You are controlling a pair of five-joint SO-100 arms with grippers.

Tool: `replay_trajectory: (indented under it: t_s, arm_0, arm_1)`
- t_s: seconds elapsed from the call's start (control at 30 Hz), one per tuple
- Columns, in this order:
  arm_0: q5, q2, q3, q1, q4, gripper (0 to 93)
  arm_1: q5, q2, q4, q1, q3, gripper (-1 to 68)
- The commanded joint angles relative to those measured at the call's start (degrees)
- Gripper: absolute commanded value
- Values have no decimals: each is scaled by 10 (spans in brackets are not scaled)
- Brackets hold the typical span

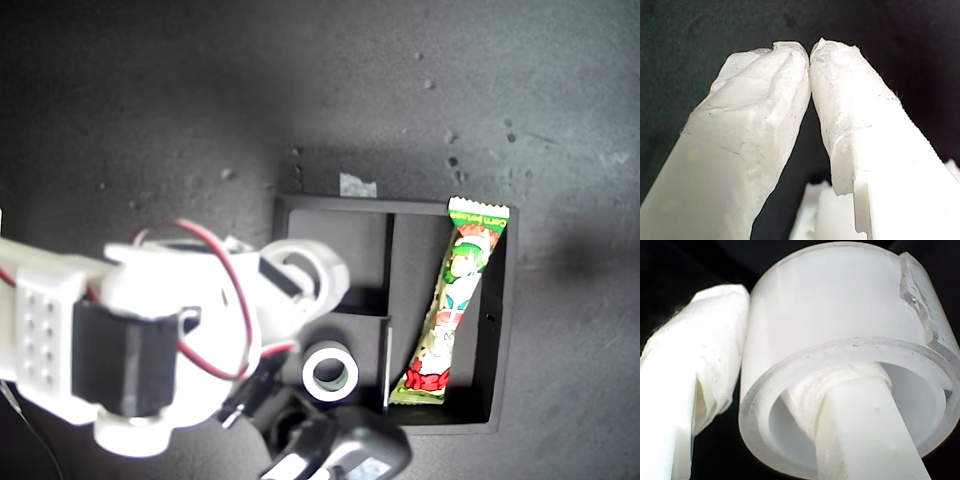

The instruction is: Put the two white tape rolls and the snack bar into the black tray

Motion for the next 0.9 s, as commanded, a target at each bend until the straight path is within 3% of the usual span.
replay_trajectory:
  t_s: [0.0, 0.23, 0.63, 0.87]
  arm_0:
    - [14, -72, -113, -11, 9, 0]
    - [-2, -204, -183, -23, 10, 0]
    - [-11, -331, -234, -40, 11, 1]
    - [-7, -294, -221, -22, 11, 100]
  arm_1:
    - [-32, 54, -59, -3, 76, -4]
    - [-45, 154, -117, 2, 180, -5]
    - [-96, 160, -243, -37, 276, -5]
    - [-159, 161, -324, -21, 335, -5]
